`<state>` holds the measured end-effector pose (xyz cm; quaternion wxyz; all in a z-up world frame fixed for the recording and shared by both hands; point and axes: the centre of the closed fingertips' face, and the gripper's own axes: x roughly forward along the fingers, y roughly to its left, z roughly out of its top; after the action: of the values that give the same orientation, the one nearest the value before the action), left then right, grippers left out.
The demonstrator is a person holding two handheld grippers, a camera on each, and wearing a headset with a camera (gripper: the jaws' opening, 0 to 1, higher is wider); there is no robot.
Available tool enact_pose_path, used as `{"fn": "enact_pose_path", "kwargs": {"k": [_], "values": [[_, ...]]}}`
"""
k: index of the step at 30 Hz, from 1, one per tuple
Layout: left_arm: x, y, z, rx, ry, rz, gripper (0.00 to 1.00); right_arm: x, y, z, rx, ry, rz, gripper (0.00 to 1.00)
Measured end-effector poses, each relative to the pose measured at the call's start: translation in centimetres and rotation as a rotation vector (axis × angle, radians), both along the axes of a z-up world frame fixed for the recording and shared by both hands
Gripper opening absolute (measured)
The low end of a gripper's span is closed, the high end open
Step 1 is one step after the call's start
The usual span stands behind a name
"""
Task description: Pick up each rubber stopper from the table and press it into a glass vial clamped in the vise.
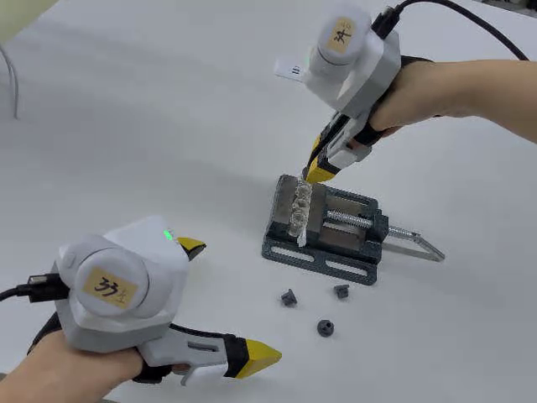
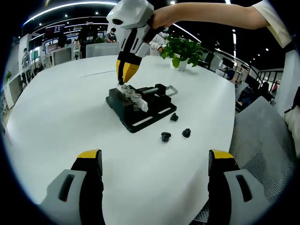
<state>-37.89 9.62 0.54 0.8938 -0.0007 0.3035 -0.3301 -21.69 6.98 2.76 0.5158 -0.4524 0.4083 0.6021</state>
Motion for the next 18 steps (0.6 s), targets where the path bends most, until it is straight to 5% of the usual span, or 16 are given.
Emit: {"fn": "enact_pose_path", "kwargs": {"k": [13, 18], "values": [[-0.2, -0.3, -0.3, -0.007, 0.01, -0.002, 0.93, -0.4, -0.1, 0.2, 0.001, -0.008, 0.035, 0.08], [-0.1, -0.2, -0.3, -0.009, 0.008, 0.001, 0.93, -1.0, -0.4, 0.1, -0.011, -0.003, 0.07, 0.16]]}}
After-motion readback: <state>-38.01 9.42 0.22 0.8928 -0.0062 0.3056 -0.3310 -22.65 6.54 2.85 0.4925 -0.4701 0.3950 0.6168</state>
